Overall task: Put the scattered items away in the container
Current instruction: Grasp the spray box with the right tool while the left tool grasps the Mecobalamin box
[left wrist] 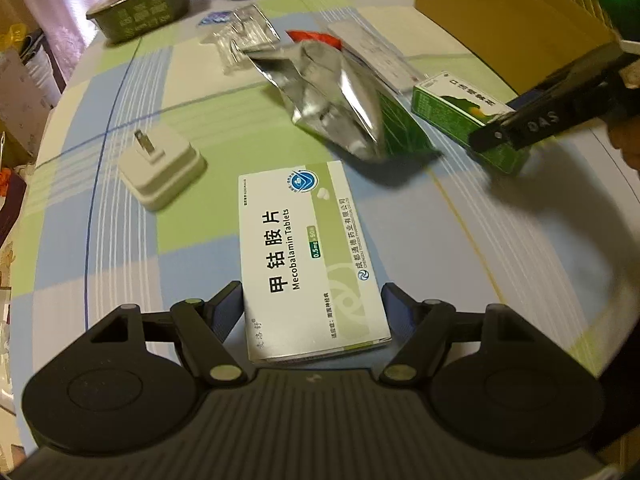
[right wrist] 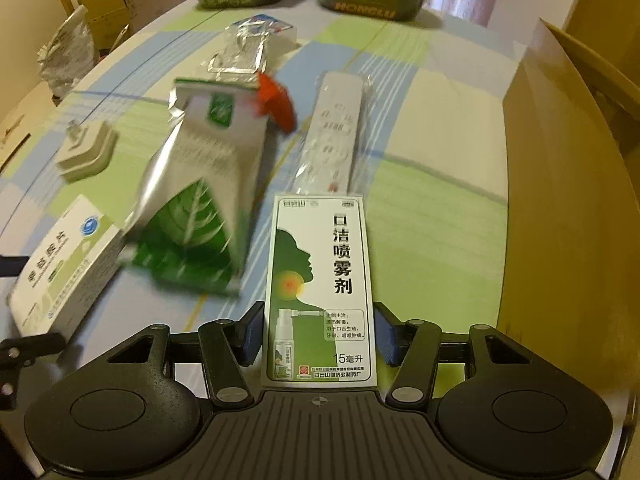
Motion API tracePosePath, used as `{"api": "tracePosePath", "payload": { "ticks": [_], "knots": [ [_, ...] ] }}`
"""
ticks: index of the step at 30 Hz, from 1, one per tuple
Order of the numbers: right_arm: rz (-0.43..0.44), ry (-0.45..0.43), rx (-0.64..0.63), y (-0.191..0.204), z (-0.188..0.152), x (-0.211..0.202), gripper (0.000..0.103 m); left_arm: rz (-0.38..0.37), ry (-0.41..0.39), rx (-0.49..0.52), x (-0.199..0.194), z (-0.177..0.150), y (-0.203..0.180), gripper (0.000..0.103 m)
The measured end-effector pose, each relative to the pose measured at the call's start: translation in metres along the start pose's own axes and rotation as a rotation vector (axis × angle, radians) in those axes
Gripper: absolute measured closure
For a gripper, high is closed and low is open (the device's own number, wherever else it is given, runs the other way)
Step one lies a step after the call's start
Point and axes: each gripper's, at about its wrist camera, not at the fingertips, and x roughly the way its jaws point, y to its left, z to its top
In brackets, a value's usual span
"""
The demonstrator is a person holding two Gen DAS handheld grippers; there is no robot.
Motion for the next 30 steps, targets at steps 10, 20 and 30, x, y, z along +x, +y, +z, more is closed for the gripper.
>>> {"api": "tracePosePath", "payload": {
  "ticks": [10, 20, 30],
  "knots": [
    [0.028, 0.004, 0.031, 0.024, -0.059, -0.033, 0.038, 0.022, 0.029, -0.006, 0.000, 0.013, 0.001, 0.023],
    [0.027, -0.052, 0.058, 0.016, -0.054, -0.017, 0.021, 0.031, 0.058, -0.002, 0.016, 0.023, 0.002, 0.024],
    [0.005, -0.060, 0.066, 0.021, -0.060, -0.014, 0.045, 0.018, 0.080, 0.004, 0.023, 0.023, 0.001, 0.034]
  ]
}}
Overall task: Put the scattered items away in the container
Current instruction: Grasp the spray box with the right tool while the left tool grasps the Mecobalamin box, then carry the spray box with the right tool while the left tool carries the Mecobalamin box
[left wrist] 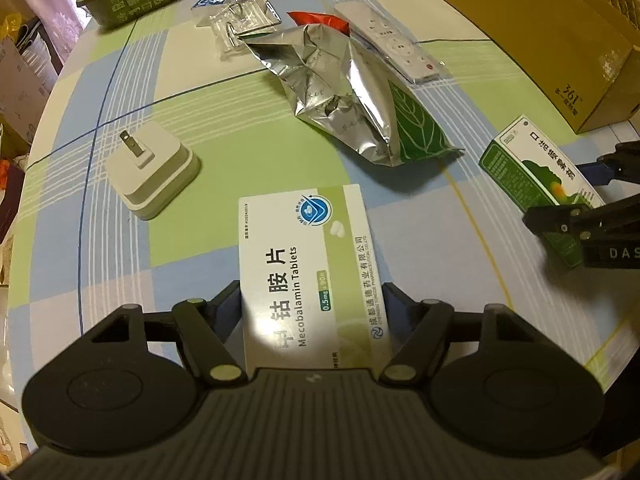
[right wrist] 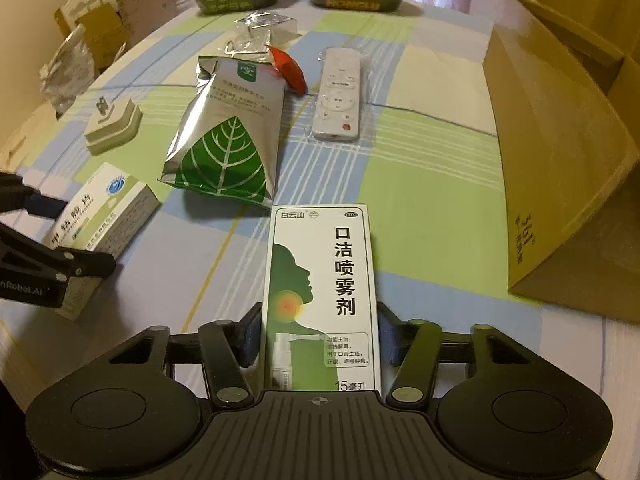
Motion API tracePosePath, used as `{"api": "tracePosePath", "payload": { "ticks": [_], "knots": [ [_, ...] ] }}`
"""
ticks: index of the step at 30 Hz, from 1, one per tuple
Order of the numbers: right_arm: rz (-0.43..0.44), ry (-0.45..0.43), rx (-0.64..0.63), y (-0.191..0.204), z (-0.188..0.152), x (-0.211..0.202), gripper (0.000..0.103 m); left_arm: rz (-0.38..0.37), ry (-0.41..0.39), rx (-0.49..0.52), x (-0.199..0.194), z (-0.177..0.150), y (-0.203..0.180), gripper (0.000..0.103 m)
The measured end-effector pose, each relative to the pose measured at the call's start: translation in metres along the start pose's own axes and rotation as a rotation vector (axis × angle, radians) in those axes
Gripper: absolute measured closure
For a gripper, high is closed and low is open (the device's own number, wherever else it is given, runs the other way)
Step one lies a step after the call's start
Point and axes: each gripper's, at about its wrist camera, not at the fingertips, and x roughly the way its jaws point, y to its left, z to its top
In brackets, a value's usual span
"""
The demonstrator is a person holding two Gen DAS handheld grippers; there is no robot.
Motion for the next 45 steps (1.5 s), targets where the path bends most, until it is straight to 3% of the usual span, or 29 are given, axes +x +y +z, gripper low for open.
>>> {"api": "tracePosePath", "payload": {
  "ticks": [18, 30, 37, 45],
  "knots": [
    [-0.004, -0.097, 0.084, 0.016, -0.025, -0.056, 0.045, -0.039, -0.059, 0.041, -0.064, -0.022, -0.027, 0.034],
    [-0.048, -0.188, 0.165, -0.003, -0.026, -0.114, 0.045, -0.057, -0.123, 0.084, -0.101, -0.014, -0.056, 0.034],
    [-0.104, -0.251, 0.194, -0.036, -0.018, -0.151, 0.045, -0.097, -0.164, 0.131, -0.116, 0.010, -0.087, 0.034],
    [-0.195, -0.302, 0.229, -0.100, -0.008, -0.182, 0.045, -0.154, -0.244, 0.207, -0.123, 0.069, -0.141, 0.034]
  ]
}}
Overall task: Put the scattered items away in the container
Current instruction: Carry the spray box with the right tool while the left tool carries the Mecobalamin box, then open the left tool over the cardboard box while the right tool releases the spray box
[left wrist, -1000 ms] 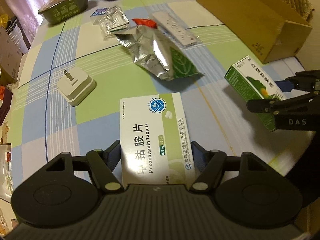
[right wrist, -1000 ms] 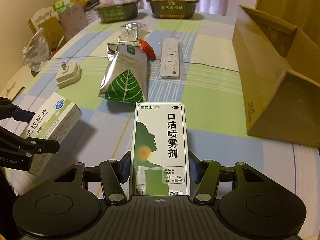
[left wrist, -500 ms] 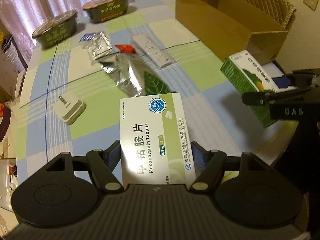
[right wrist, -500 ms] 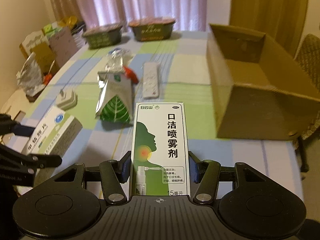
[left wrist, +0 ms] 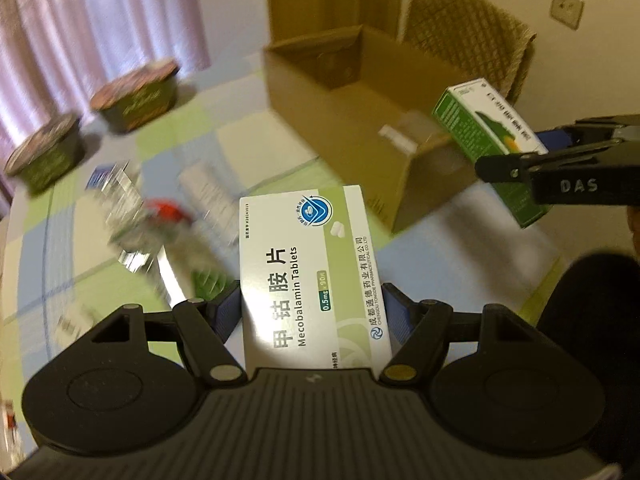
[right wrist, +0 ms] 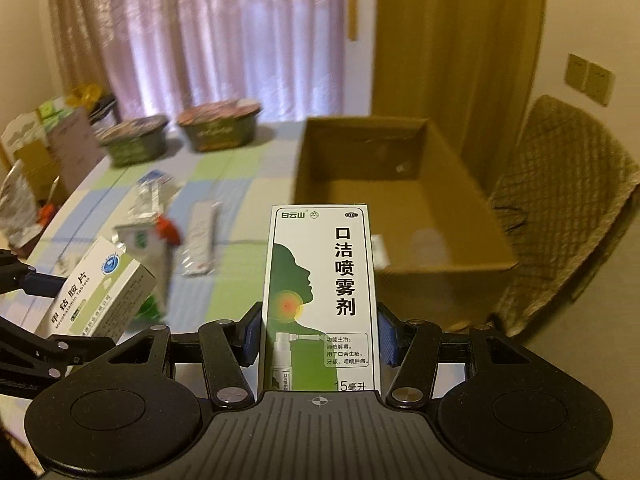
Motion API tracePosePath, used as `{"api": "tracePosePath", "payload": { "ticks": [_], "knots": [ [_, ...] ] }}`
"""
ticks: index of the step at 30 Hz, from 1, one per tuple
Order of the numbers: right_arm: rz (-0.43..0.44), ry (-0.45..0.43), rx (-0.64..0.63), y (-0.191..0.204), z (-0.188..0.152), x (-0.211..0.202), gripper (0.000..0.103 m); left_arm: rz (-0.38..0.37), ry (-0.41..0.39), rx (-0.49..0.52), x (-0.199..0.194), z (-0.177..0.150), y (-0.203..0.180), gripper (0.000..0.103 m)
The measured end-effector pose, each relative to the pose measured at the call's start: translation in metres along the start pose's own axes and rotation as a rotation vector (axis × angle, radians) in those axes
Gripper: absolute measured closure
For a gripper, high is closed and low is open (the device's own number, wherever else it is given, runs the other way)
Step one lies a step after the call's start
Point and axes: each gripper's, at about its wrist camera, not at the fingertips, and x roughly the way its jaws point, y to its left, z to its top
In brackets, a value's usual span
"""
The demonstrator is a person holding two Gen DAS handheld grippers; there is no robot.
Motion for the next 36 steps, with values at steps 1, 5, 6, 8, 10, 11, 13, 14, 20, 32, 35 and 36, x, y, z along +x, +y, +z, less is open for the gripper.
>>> {"api": "tracePosePath", "payload": {
  "ticks": [1, 5, 6, 8, 10, 11, 13, 14, 20, 32, 35, 36],
  "knots": [
    [-0.007, -0.006, 0.004, -0.008, 0.004, 0.000, 0.045, -0.007, -0.011, 0.007, 0.003, 0.009, -0.005, 0.034],
    [-0.034, -0.028, 0.017, -0.034, 0.022, 0.007, 0.045, -0.044, -0.059, 0.019, 0.021, 0.050, -0.028, 0.034],
    [-0.039, -0.032, 0.025, -0.041, 0.027, 0.009, 0.045, -0.051, -0.069, 0.020, 0.025, 0.059, -0.033, 0.034],
    [-0.047, -0.037, 0.033, -0.055, 0.034, 0.015, 0.045, -0.066, -0.087, 0.021, 0.034, 0.076, -0.040, 0.034],
    [-0.057, -0.041, 0.037, -0.066, 0.042, 0.020, 0.045, -0.080, -0.098, 0.019, 0.044, 0.090, -0.046, 0.034],
    [-0.062, -0.044, 0.037, -0.071, 0.045, 0.022, 0.045, -0.085, -0.102, 0.018, 0.049, 0.097, -0.048, 0.034],
    [-0.070, -0.048, 0.038, -0.080, 0.051, 0.027, 0.045, -0.093, -0.107, 0.016, 0.060, 0.108, -0.050, 0.034],
    [-0.072, -0.049, 0.038, -0.083, 0.054, 0.029, 0.045, -0.097, -0.109, 0.013, 0.066, 0.113, -0.052, 0.034],
    [-0.079, -0.043, 0.040, -0.100, 0.064, 0.046, 0.045, -0.106, -0.117, 0.001, 0.094, 0.133, -0.055, 0.034],
    [-0.085, -0.015, 0.052, -0.112, 0.061, 0.067, 0.045, -0.084, -0.106, 0.013, 0.119, 0.133, -0.056, 0.033],
    [-0.087, -0.013, 0.050, -0.112, 0.062, 0.068, 0.045, -0.076, -0.117, 0.004, 0.114, 0.130, -0.049, 0.033],
    [-0.087, -0.013, 0.049, -0.112, 0.062, 0.068, 0.045, -0.071, -0.122, -0.001, 0.112, 0.129, -0.046, 0.033]
  ]
}}
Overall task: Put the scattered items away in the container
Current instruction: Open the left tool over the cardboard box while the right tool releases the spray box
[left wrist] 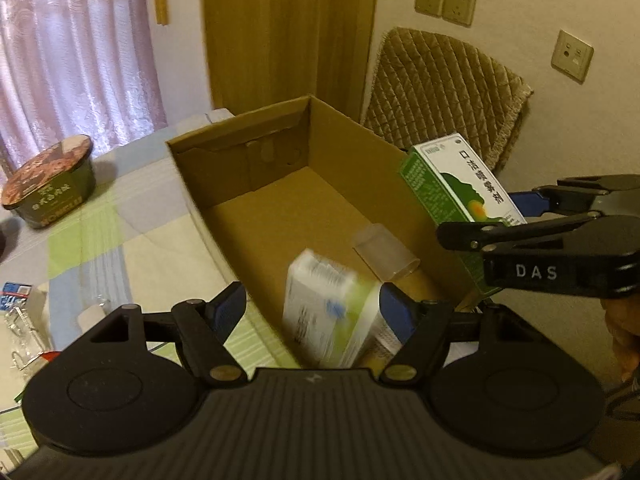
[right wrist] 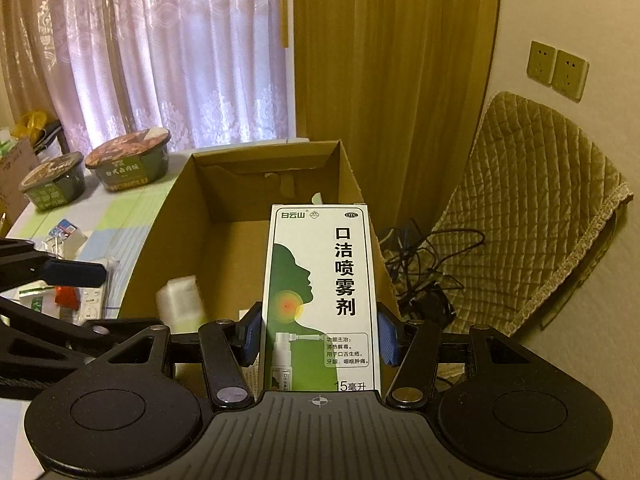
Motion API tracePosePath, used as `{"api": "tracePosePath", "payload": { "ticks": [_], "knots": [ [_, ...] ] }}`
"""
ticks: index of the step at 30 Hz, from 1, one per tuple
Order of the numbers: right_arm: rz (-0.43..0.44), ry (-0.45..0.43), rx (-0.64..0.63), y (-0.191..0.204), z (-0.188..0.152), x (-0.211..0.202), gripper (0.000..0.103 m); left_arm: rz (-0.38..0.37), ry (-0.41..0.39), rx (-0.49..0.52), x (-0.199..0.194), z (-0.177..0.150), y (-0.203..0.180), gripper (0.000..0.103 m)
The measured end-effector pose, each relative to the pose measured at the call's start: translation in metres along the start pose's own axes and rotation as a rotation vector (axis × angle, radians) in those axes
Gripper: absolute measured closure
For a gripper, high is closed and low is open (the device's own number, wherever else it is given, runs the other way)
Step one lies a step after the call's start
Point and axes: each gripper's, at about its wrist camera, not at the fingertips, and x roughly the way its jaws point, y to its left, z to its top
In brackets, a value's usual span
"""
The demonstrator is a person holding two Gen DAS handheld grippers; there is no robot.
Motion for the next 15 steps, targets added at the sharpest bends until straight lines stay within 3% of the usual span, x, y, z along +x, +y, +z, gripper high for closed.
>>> {"api": "tracePosePath", "payload": {
  "ticks": [15],
  "knots": [
    [0.020, 0.006, -0.028, 0.019, 0.006, 0.009, 0.045, 0.036, -0.014, -0.103, -0.039, -0.031, 0.030, 0.031]
  ]
}}
